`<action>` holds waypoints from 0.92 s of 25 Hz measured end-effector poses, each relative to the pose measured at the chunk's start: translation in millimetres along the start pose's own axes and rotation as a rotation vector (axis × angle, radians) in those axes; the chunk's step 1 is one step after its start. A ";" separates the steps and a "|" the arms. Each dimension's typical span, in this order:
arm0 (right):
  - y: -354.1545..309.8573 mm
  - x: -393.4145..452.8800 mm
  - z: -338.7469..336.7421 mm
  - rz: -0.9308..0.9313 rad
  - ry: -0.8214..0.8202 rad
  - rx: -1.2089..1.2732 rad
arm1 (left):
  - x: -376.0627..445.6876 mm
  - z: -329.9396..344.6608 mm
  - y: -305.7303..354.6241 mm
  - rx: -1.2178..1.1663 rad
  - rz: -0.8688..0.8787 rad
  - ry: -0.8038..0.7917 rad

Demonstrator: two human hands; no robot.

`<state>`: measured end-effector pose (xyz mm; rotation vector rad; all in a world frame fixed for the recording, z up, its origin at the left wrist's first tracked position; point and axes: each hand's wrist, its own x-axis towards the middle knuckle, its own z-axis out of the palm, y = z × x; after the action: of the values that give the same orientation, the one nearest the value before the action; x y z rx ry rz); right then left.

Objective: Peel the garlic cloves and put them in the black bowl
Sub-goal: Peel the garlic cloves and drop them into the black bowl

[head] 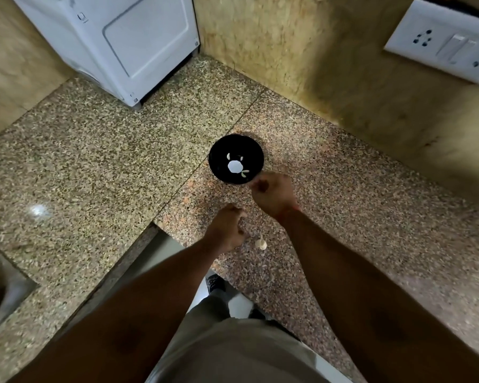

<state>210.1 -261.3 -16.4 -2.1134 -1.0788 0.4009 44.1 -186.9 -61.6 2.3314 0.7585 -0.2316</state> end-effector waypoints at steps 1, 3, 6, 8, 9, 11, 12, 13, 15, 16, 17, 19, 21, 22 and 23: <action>10.9 -17.8 -0.7 0.037 -0.088 -0.018 | -1.1 3.9 1.2 0.006 0.025 -0.021; 34.0 -50.2 -0.8 0.121 -0.194 -0.098 | -3.6 10.8 6.1 -0.002 0.063 -0.028; 50.4 -88.1 -0.6 0.273 -0.273 -0.117 | -10.5 22.2 17.1 -0.116 0.028 0.023; 53.4 -105.4 5.7 0.297 -0.319 -0.078 | -16.9 31.3 22.2 -0.247 -0.004 0.022; 53.8 -111.8 9.1 0.297 -0.334 -0.065 | -20.0 36.1 23.3 -0.353 -0.051 0.010; 54.0 -121.0 15.6 0.321 -0.318 -0.022 | -26.0 43.2 27.0 -0.552 -0.176 0.018; 55.5 -124.9 17.8 0.352 -0.296 0.032 | -28.6 45.6 29.7 -0.653 -0.245 0.031; 58.2 -128.7 20.1 0.392 -0.274 0.107 | -31.3 47.2 32.8 -0.768 -0.311 0.038; 58.9 -135.3 19.7 0.496 -0.233 0.260 | -37.9 48.5 38.5 -0.939 -0.362 0.035; 60.4 -138.0 18.6 0.531 -0.217 0.335 | -40.7 49.5 38.6 -0.945 -0.345 0.052; 63.4 -140.6 18.8 0.556 -0.212 0.431 | -43.4 50.4 36.9 -0.924 -0.316 0.077; 61.4 -143.9 15.0 0.615 -0.221 0.576 | -48.7 52.7 31.6 -0.883 -0.269 0.124; 60.8 -146.7 12.7 0.642 -0.210 0.605 | -53.1 54.3 29.7 -0.835 -0.243 0.154; 60.4 -148.1 12.9 0.634 -0.201 0.603 | -54.0 55.0 31.1 -0.826 -0.249 0.160; 59.2 -148.7 13.0 0.621 -0.193 0.600 | -54.7 54.8 33.4 -0.821 -0.270 0.162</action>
<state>147.4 -397.1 -74.8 -1.8256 -0.2941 1.0909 20.7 -267.8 -66.0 1.4808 1.0124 0.1417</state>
